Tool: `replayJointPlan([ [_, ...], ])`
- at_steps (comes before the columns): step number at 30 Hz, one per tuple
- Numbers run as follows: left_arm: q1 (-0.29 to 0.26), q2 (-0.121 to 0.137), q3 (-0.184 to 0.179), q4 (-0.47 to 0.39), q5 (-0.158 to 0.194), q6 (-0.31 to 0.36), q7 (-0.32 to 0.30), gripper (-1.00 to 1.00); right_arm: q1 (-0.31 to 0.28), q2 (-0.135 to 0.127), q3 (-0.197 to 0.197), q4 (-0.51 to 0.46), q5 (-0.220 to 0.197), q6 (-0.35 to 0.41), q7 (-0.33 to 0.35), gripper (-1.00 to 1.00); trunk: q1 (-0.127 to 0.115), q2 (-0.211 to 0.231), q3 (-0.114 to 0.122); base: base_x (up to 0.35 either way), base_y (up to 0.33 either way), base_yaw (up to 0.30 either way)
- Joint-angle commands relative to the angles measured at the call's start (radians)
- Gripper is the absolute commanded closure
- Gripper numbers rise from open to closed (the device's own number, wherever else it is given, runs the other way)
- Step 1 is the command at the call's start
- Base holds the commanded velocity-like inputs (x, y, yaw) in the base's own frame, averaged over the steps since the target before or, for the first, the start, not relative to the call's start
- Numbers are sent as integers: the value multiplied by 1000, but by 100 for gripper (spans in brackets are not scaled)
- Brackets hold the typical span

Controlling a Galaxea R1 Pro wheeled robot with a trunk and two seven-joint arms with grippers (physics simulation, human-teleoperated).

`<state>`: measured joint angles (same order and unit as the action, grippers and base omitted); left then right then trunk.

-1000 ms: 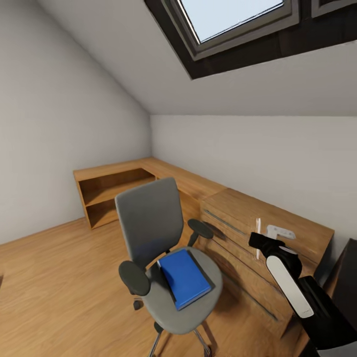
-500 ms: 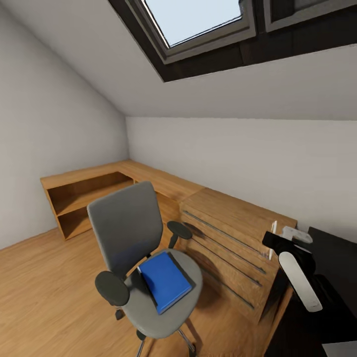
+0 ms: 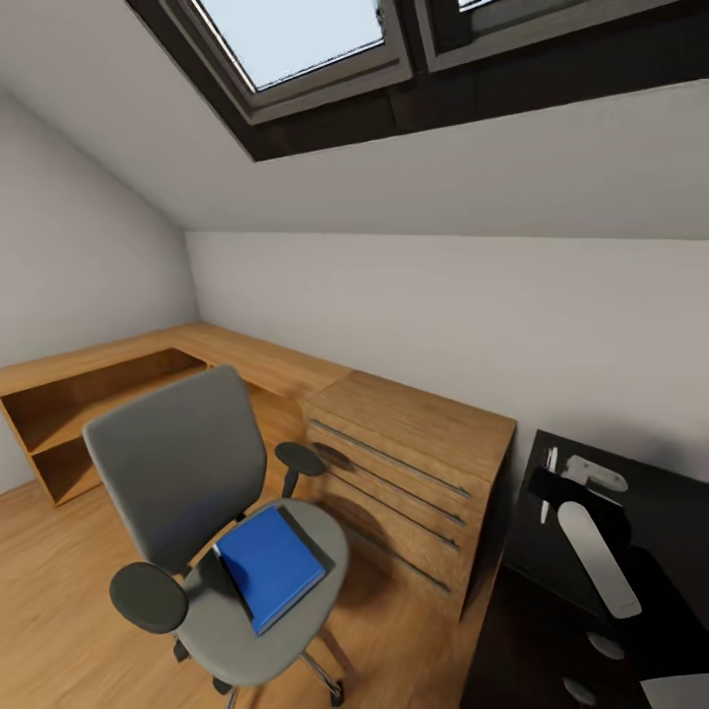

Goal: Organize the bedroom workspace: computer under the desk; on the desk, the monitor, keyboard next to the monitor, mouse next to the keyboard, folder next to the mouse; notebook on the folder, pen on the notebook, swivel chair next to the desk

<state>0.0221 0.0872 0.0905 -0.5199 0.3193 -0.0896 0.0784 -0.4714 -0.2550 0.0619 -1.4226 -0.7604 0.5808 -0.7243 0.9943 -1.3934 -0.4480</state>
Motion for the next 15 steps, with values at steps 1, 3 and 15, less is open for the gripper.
replayJointPlan([
  [1,1,0,-2,1,10,-5,3,-100,-1,-1,3,0,-8,1,-9,100,0,-1,-1,0,-300,-300],
  [3,1,0,-3,15,10,-17,3,-100,-1,-1,3,2,-8,1,-9,100,0,-1,-1,0,-289,-300],
  [15,1,0,-3,28,10,-38,4,-100,-2,2,7,142,-8,6,-6,100,0,-1,-1,0,-52,-64],
])
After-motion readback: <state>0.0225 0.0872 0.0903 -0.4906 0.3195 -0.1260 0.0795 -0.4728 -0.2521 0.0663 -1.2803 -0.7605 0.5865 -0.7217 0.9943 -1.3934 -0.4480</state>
